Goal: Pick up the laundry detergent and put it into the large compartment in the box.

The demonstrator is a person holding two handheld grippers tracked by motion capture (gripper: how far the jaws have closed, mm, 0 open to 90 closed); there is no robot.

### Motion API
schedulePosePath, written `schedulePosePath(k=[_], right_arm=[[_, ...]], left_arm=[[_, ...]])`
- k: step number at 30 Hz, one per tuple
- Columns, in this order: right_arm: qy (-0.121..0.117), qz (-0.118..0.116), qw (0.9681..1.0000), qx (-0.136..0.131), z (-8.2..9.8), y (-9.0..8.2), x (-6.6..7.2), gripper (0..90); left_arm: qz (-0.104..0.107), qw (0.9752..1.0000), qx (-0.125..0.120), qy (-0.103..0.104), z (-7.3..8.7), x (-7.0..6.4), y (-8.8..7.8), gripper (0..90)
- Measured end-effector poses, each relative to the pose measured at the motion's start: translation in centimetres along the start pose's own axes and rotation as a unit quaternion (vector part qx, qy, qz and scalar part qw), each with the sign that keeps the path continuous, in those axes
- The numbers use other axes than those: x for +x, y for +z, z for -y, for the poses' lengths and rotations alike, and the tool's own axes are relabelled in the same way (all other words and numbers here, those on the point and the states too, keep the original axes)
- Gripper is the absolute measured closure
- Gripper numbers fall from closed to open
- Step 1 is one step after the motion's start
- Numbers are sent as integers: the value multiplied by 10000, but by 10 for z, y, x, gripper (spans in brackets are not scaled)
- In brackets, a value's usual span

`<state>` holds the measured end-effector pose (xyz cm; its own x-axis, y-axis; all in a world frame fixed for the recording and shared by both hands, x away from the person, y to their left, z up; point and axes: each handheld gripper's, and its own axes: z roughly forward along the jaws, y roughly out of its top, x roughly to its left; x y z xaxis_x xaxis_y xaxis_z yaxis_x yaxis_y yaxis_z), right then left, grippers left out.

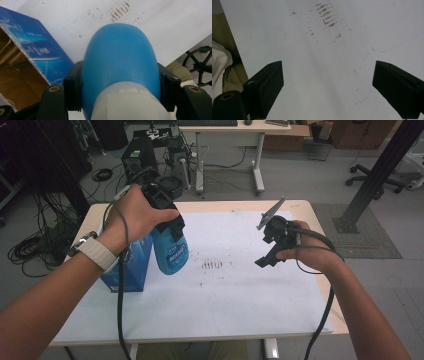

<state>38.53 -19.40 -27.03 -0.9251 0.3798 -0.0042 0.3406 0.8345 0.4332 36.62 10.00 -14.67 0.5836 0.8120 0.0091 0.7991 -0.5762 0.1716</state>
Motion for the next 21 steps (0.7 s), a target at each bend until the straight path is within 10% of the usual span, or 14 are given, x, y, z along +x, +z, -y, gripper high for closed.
schedulePosePath(k=[21], right_arm=[[14, 11, 10000, -1, 0, -1, -1, 102]], left_arm=[[-36, 9987, 0, -500, 5, 24, -29, 374]])
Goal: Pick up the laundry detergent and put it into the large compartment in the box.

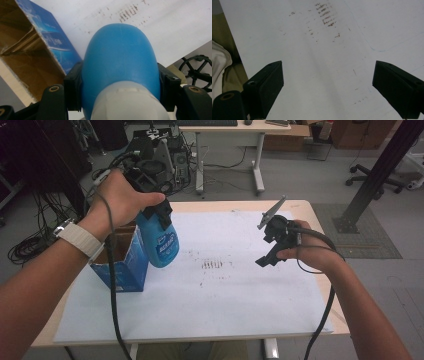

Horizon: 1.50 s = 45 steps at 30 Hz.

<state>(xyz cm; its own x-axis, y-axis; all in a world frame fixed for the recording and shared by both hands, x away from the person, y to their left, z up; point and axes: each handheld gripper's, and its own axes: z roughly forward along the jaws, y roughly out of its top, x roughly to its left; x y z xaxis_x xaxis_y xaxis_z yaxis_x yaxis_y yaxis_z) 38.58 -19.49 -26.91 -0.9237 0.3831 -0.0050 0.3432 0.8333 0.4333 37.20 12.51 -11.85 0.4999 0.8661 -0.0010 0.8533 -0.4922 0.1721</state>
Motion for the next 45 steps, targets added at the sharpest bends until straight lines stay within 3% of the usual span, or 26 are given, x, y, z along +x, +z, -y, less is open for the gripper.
schedulePosePath(k=[16, 30, 45], right_arm=[[-38, -5, 10000, 22, -5, 1, 0, 102], [-56, 0, 10000, 22, -6, 1, 0, 102], [-66, -2, 10000, 10, -7, 3, -2, 102]], left_arm=[[-45, 9991, -99, -413, 4, 22, -17, 374], [-90, 9965, -173, -809, 4, 44, -29, 374], [-144, 9914, -300, -1263, 6, 66, -40, 374]])
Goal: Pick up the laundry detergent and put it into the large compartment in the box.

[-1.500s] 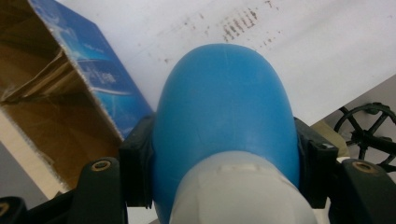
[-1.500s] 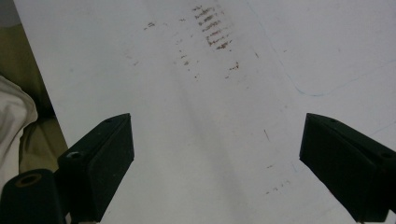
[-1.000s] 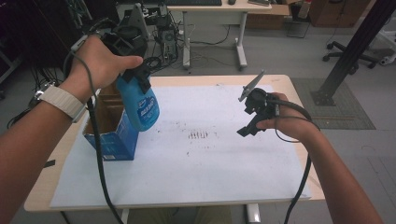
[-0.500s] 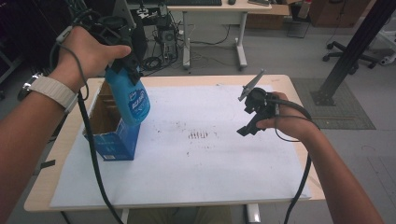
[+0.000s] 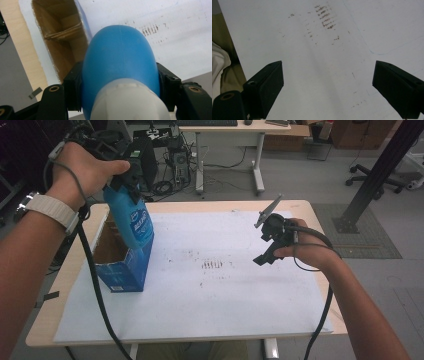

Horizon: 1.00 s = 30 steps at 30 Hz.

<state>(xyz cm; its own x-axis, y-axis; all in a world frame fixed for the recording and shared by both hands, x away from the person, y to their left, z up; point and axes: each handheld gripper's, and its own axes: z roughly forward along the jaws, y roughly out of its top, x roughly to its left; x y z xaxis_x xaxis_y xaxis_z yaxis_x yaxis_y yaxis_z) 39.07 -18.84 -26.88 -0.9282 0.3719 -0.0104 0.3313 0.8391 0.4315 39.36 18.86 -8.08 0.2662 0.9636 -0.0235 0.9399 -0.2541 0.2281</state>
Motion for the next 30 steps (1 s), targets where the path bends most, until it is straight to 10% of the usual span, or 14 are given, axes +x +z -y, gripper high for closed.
schedulePosePath(k=[30], right_arm=[[6, -24, 10000, 44, -2, 3, -2, 102]], left_arm=[[-325, 9982, -138, -492, 4, 40, -10, 374]])
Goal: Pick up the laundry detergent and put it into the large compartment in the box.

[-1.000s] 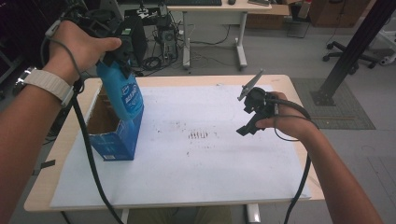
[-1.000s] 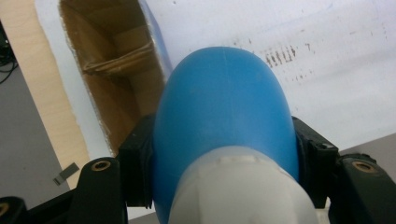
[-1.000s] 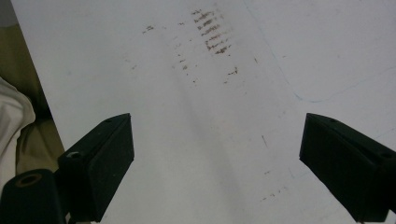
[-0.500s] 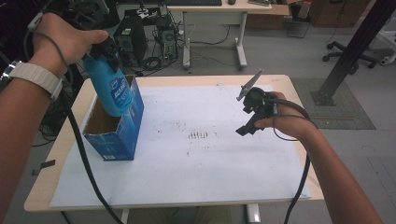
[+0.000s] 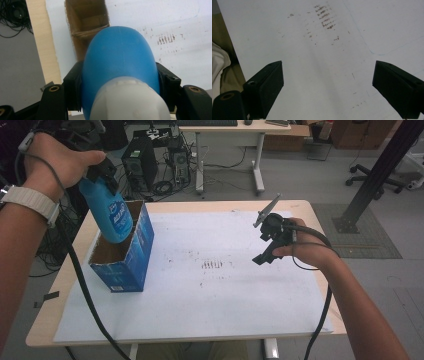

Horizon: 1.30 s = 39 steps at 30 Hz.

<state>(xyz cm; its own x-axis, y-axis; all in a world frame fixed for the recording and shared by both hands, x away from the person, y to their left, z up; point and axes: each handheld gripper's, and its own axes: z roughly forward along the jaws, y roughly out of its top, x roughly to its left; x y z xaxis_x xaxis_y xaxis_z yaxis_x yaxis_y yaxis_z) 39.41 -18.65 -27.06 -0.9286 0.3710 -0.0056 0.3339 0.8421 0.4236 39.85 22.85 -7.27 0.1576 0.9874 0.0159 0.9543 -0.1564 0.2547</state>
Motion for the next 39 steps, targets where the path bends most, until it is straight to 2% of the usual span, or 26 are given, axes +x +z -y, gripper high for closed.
schedulePosePath(k=[5, 21, 39], right_arm=[[-13, -23, 10000, -3, -1, 1, 0, 102], [4, -19, 10000, 12, 0, 2, -1, 102], [19, -50, 10000, 12, -1, 5, -2, 102]], left_arm=[[-105, 9999, -5, -28, 1, 4, 4, 374], [-166, 9998, 9, -107, 2, 15, 17, 374], [-132, 9998, -7, -130, 5, 25, 50, 374]])
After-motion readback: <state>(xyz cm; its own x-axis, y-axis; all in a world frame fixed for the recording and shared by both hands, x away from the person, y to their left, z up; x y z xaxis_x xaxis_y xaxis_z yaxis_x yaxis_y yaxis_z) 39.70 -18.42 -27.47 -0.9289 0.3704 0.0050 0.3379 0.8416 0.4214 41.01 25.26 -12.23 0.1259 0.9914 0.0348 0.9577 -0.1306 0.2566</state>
